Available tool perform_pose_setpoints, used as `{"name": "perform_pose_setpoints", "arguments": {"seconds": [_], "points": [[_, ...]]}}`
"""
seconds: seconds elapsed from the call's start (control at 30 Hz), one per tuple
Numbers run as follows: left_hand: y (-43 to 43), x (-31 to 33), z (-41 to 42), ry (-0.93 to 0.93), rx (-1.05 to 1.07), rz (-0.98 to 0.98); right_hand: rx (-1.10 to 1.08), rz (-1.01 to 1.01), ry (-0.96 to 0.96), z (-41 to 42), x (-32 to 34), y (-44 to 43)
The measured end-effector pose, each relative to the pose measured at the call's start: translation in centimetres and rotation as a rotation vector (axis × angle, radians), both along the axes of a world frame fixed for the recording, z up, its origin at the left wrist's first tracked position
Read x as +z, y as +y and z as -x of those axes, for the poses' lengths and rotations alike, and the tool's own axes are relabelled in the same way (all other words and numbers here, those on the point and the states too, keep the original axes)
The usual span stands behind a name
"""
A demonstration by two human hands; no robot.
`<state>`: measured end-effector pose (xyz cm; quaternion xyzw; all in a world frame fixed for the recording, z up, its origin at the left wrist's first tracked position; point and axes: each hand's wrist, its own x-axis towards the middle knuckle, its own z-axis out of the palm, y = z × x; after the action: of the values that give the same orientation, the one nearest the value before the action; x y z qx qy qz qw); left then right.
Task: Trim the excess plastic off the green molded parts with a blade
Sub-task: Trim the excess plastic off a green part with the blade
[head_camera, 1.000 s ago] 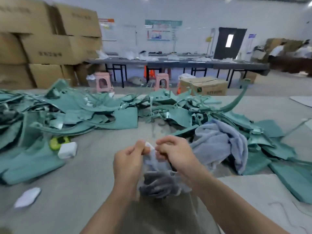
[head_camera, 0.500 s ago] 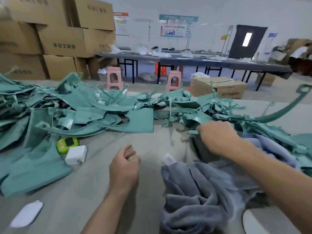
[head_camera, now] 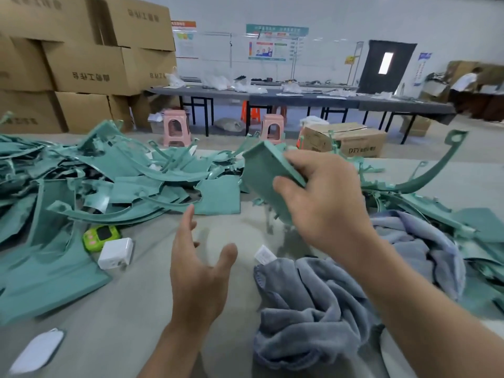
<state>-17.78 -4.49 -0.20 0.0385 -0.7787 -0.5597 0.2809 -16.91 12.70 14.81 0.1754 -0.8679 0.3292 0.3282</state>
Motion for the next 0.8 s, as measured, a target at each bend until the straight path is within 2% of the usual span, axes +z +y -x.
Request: {"name": "perform_pose_setpoints", "arguments": {"seconds": [0.07, 0.17, 0.23, 0.3, 0.37, 0.4, 0.43, 0.53, 0.57, 0.67, 0.8], "points": [[0.0, 0.1, -0.3, 0.019, 0.025, 0.006, -0.03, 0.26, 0.013, -0.3, -0.7, 0.4], [0.2, -0.2, -0.6, 0.02, -0.03, 0.002, 0.068, 0.792, 0.091, -1.8, -1.0, 1.3], [0.4, -0.2, -0.7, 0.007, -0.133, -0.131, 0.165, 1.0, 0.092, -2.8, -2.2, 1.1], [0.8, 0.0, -0.4, -0.047, -0.271, -0.46, 0.211, 1.21, -0.096, -2.7, -4.2, -0.4], [1.2, 0.2, -0.1, -0.147, -0.469, -0.802, 0.217, 1.492, -0.406, -1.5, -6.4, -2.0], [1.4, 0.2, -0.2, -0.168, -0.563, -0.823, 0.211, 1.587, -0.545, -1.0, -7.6, -2.8], [1.6, 0.2, -0.2, -0.164, -0.614, -0.796, 0.202, 1.574, -0.663, -0.5, -8.9, -3.3], [1.6, 0.1, -0.2, -0.034, -0.568, -0.769, 0.127, 1.14, -0.834, 0.7, -12.2, -3.3], [1.5, 0.1, 0.0, 0.004, -0.532, -0.735, 0.093, 1.069, -0.857, 0.9, -12.8, -3.0], [1.8, -0.1, 0.2, 0.049, -0.496, -0.584, 0.065, 1.201, -1.0, 1.5, -13.4, -2.4], [2.3, -0.2, -0.3, 0.001, -0.584, -0.621, 0.245, 1.381, -1.207, 0.8, -13.4, -2.4]]}}
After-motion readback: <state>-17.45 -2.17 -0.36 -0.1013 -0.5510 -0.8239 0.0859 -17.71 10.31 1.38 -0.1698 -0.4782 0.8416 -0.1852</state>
